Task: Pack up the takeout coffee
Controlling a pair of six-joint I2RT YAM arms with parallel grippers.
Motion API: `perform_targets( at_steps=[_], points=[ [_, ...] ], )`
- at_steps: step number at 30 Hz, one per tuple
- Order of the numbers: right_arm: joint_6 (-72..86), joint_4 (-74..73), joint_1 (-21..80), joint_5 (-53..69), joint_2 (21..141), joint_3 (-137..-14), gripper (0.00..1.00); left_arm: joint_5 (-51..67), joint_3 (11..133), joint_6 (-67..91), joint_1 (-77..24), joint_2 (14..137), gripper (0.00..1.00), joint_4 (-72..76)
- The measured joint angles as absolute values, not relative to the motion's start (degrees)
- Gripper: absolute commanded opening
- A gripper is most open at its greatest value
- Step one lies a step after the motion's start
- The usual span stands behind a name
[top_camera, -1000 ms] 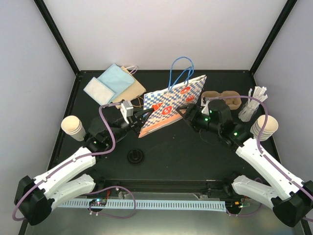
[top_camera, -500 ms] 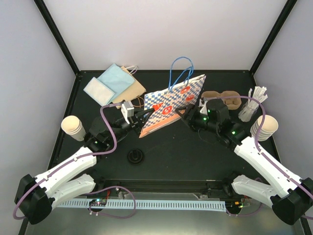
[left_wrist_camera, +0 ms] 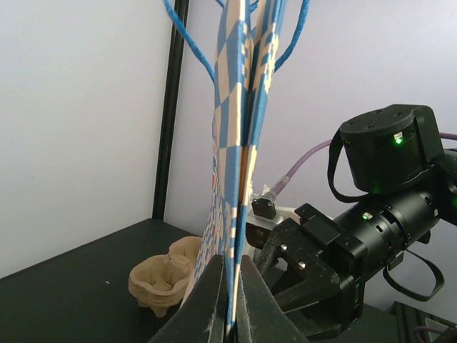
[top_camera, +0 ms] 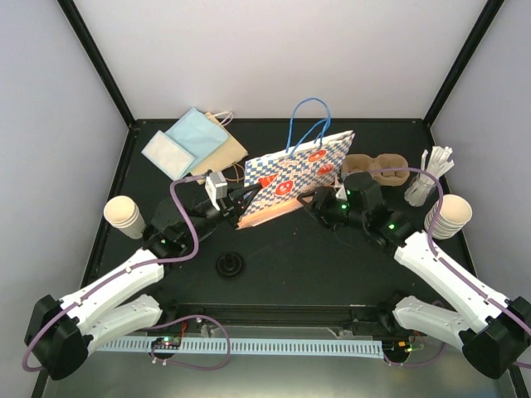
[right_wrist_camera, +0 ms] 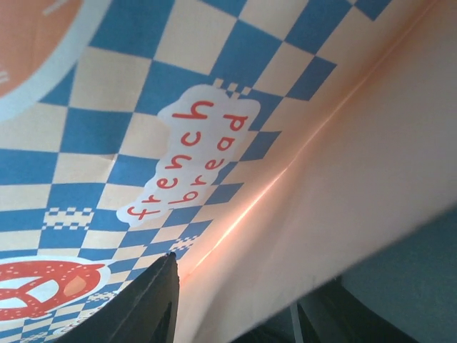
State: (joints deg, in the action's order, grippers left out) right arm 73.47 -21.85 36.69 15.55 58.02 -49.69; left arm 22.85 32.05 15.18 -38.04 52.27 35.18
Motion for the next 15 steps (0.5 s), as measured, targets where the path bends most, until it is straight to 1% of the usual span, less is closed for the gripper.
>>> perform_targets(
  at_steps=[2,4,9,10,15],
  points=[
    [73.45,-22.22,36.69,15.53,58.00,-49.67,0.43,22.59,31.88,15.11,-38.09,52.27,0.02,35.20],
    [73.47,-22.68,36.69,15.44,57.89,-49.67,0.39,22.17,31.66,15.11,-38.26,52.27,0.02,35.20],
    [73.56,-23.27,36.69,15.29,57.04,-49.56,0.32,20.93,31.31,15.09,-38.35,52.25,0.02,35.20],
    [73.49,-23.31,36.69,15.29,56.90,-49.50,0.29,20.73,31.22,15.11,-38.35,52.25,0.02,35.20],
    [73.76,-23.44,36.69,15.11,56.53,-49.12,0.05,19.68,31.20,15.14,-38.35,52.25,0.02,35.20]
  ],
)
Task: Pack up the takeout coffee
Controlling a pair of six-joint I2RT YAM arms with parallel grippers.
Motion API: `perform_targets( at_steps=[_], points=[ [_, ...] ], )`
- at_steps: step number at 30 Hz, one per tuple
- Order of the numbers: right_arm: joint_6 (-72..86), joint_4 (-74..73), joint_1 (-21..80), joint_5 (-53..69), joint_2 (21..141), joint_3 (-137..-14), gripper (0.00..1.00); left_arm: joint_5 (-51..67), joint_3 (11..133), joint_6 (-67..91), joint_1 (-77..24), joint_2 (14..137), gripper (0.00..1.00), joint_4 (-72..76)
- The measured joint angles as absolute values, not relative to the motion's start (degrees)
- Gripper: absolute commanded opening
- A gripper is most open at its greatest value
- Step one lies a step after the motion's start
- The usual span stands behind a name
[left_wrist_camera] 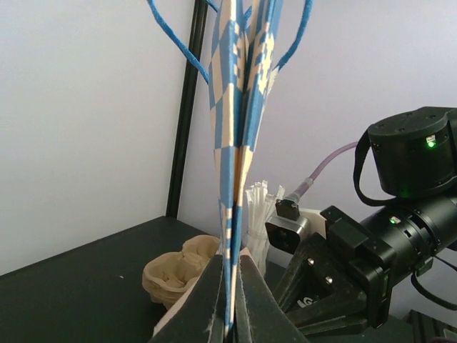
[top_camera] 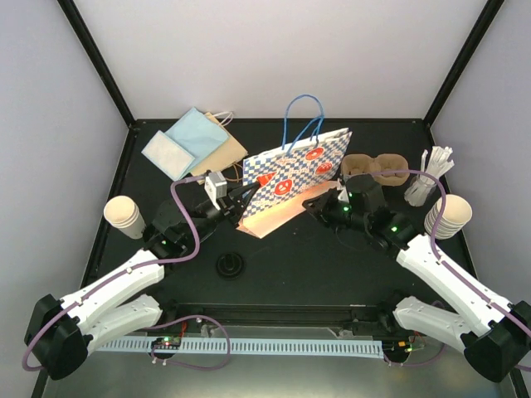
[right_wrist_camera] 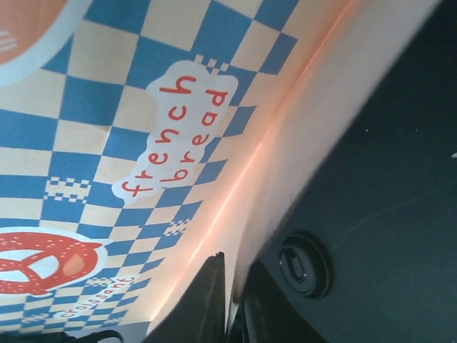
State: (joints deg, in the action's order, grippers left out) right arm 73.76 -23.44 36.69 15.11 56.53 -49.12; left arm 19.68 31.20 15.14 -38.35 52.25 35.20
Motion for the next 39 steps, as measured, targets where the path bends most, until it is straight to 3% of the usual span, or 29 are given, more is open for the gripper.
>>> perform_targets(
  at_steps=[2,3,8,9,10,18,26,30,34,39],
  points=[
    [73.45,-23.66,36.69,14.94,56.53,-49.01,0.01,19.09,31.20,15.20,-38.35,52.23,0.07,35.20],
    [73.38,-23.88,36.69,14.74,56.53,-49.01,0.01,18.87,31.20,15.25,-38.35,52.18,0.15,35.18],
    [71.64,-25.91,36.69,12.53,56.29,-49.01,0.01,17.28,30.83,17.26,-38.39,51.35,0.85,33.67],
    [70.96,-26.55,36.69,11.88,56.21,-49.04,0.01,16.88,30.76,17.67,-38.39,50.87,0.95,32.56],
    [70.26,-27.33,36.69,11.03,56.18,-49.19,0.01,16.29,30.74,18.20,-38.39,50.15,0.98,30.94],
    [59.61,-37.17,36.69,0.80,56.82,-56.80,0.01,8.88,34.24,22.55,-38.37,40.71,0.99,9.19],
    [48.14,-42.85,36.69,-4.45,59.00,-60.29,0.01,4.45,57.67,25.65,-34.87,43.81,0.99,-22.57],
    [44.29,-45.15,36.69,-5.85,59.99,-60.29,0.01,6.52,61.91,26.50,-26.37,45.63,0.99,-32.40],
    [40.99,-46.63,36.69,-6.85,60.29,-60.31,0.01,12.51,61.28,26.39,-17.65,47.22,0.88,-38.68],
    [38.52,-48.16,36.69,-7.66,61.69,-60.97,0.01,19.27,59.79,24.51,-16.03,49.89,0.77,-40.64]
  ],
)
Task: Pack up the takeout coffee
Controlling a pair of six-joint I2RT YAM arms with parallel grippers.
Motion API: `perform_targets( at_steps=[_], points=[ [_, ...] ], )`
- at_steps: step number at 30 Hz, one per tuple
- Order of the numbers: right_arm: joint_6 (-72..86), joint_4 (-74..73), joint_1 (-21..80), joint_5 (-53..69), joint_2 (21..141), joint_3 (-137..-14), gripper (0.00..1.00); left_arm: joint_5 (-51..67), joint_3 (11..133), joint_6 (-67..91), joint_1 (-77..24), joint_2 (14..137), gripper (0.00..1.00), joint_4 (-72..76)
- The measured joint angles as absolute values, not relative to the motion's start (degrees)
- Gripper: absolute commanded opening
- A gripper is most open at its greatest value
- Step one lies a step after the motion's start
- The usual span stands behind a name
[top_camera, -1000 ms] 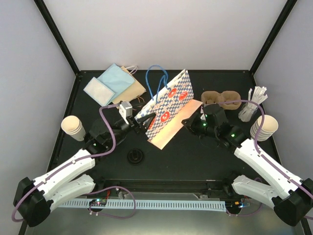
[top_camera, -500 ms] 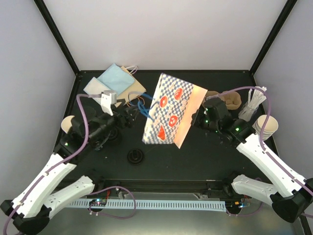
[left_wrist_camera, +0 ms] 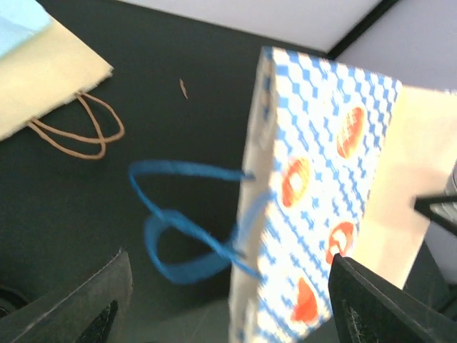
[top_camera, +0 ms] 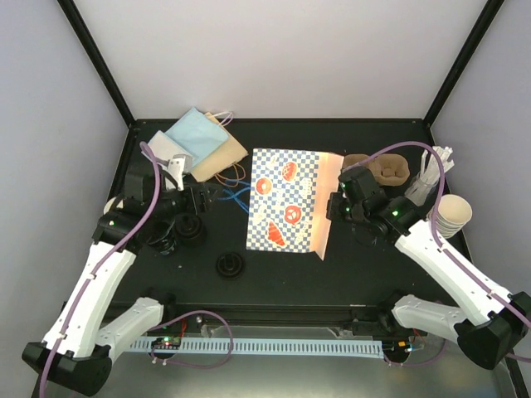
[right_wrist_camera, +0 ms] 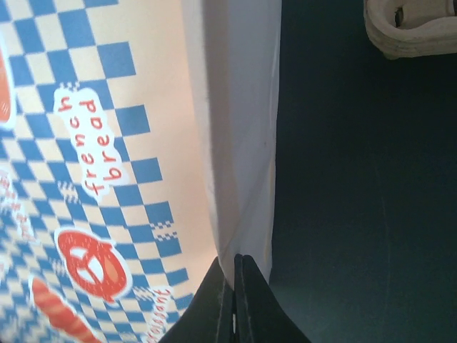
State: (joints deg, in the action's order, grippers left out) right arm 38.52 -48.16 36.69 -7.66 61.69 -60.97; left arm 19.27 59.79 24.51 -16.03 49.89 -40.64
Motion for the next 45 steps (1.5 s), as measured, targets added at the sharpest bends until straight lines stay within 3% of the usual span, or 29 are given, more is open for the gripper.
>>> perform_targets(
  at_steps=[4,8,11,21,30,35,39,42,45],
  points=[
    [37.63,-48.71,36.69,-8.21,62.15,-61.12,0.01,23.99,58.00,23.62,-15.81,50.00,0.76,-39.97],
    [37.36,-48.99,36.69,-8.91,62.43,-61.17,0.01,28.82,55.75,23.55,-15.81,50.02,0.87,-38.39],
    [37.34,-48.97,36.69,-8.93,63.18,-61.17,0.01,29.52,54.57,23.53,-15.81,50.74,0.89,-38.09],
    [36.38,-49.60,36.69,-8.82,64.01,-61.95,0.01,28.42,50.59,18.11,-15.81,54.89,0.77,-34.74],
    [34.54,-52.64,36.69,-7.55,63.86,-67.33,0.01,24.49,44.80,5.78,-18.70,52.25,0.88,-26.74],
    [33.52,-54.22,36.69,-6.61,62.94,-69.38,0.01,17.26,43.88,-5.08,-25.39,51.24,0.89,-24.93],
    [32.99,-55.00,36.69,-5.67,62.00,-70.39,0.01,11.33,43.88,-9.87,-27.33,52.14,0.84,-23.42],
    [32.67,-55.42,36.69,-4.84,61.36,-70.70,0.01,7.25,43.75,-11.94,-27.94,53.34,0.67,-20.91],
    [32.29,-55.81,36.69,-3.81,60.99,-70.70,0.01,5.30,43.75,-13.26,-28.01,54.41,0.64,-18.37]
  ],
)
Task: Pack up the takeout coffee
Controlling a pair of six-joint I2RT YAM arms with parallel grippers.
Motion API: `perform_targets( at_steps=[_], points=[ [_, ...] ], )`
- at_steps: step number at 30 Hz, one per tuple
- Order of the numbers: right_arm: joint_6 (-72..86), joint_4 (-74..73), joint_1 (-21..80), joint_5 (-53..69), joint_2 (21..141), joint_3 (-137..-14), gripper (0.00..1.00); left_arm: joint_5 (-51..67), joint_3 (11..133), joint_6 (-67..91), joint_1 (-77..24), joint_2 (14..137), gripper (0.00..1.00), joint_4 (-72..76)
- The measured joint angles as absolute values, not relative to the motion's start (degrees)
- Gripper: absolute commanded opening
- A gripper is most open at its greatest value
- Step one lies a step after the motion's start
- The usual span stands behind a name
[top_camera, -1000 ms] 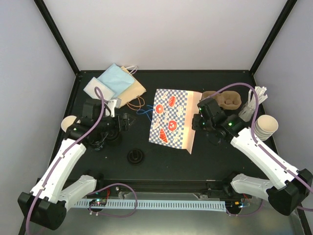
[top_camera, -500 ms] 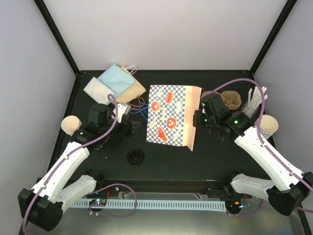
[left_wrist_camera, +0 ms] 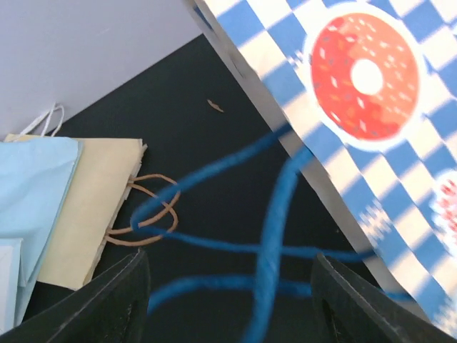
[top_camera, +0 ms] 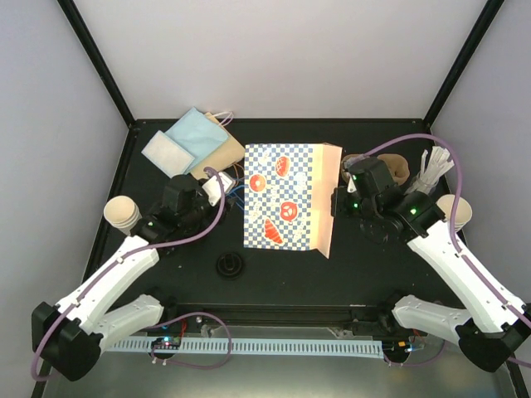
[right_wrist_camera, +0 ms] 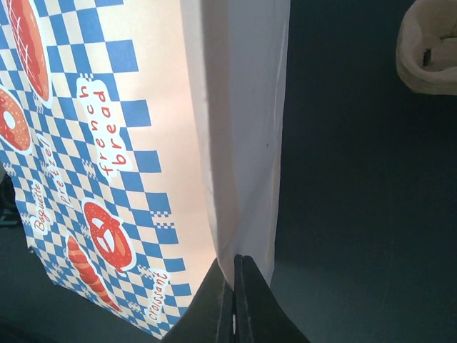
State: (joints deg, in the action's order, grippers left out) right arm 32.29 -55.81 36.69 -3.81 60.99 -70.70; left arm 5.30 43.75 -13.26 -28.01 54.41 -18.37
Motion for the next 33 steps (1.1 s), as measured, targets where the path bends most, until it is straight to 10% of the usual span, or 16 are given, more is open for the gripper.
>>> perform_targets(
  at_steps=[33],
  points=[
    [32.01,-59.68,36.69,2.09,56.55,-74.91,0.02,-11.70,44.88,-16.10,-28.25,57.82,0.44,-16.03]
  ],
)
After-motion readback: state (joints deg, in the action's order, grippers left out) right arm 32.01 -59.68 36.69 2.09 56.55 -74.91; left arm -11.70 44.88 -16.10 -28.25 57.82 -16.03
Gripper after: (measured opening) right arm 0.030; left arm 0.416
